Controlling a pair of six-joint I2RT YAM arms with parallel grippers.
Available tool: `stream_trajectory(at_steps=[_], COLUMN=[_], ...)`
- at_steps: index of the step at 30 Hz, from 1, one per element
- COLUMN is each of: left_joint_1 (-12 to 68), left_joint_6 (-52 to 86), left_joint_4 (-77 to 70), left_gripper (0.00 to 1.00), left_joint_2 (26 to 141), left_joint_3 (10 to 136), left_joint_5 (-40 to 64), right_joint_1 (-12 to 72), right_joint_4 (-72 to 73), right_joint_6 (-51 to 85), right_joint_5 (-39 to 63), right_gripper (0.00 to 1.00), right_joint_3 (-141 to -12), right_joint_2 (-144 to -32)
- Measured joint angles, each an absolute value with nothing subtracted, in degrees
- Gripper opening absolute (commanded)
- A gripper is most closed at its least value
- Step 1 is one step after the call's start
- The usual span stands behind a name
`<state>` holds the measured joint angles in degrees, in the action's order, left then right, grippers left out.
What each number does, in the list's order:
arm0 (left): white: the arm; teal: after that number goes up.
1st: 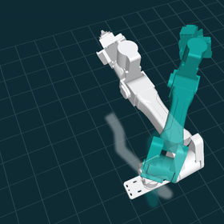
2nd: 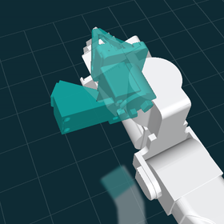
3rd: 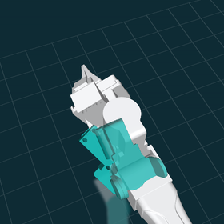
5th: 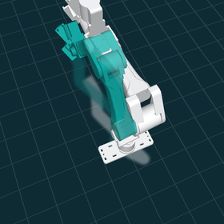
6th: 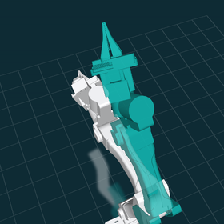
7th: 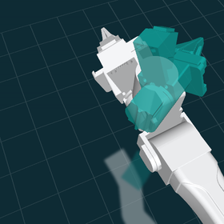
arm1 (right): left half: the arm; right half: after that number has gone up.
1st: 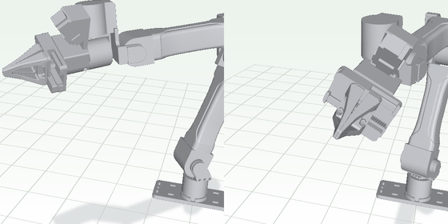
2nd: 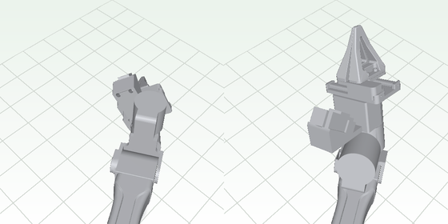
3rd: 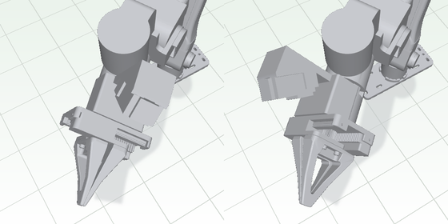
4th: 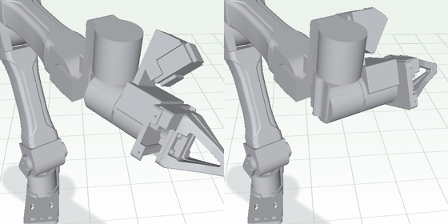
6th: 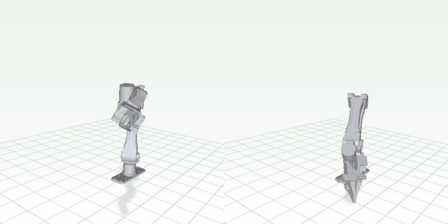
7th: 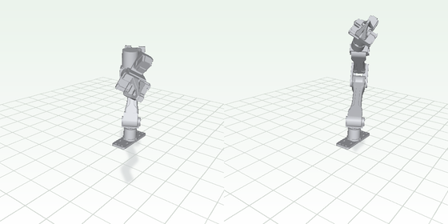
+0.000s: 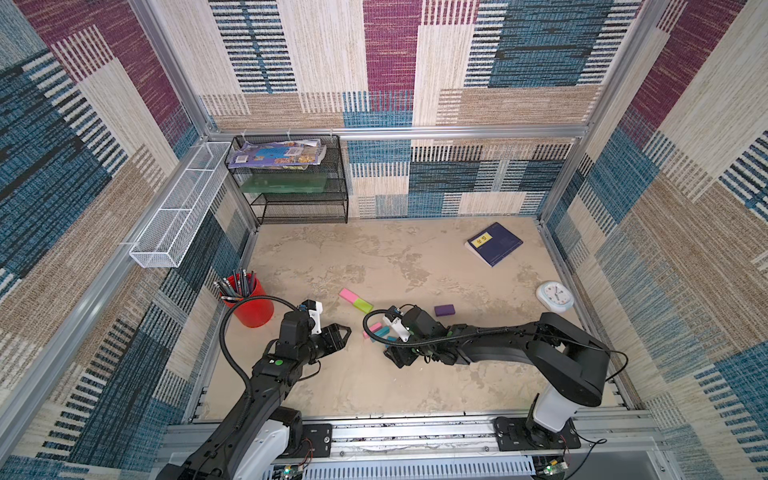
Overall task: Assemble the letter v with building blocks
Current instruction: Pick up the building block from the center of the board.
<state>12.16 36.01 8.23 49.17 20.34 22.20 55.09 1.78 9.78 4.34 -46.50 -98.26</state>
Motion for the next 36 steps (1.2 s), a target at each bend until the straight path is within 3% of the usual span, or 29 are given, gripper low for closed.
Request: stream_trajectory(at_steps=[10, 29, 36], left_joint_1=[12.2, 12.2, 12.2], left_joint_6=[35.8, 35.8, 35.8], left_joint_4=[6.6, 5.7, 5.3], left_gripper=[0.57, 0.57, 0.57], left_joint_2=[51.5, 54.1, 55.2], left_joint_3=[20.5, 21.6, 21.6], left_joint_5=[22.7, 22.4, 22.6], right_joint_1=[55.7, 56.3, 56.4], right_joint_4=[2.5, 0.4, -0.6], right_joint_6=[7.9, 7.3, 7.7], right_joint_5=[2.4, -0.6, -1.1], right_gripper=[0.77, 0.34, 0.26], right_joint_3=[-49.0, -49.8, -48.7], right_joint_2=[-101.2, -101.8, -100.2])
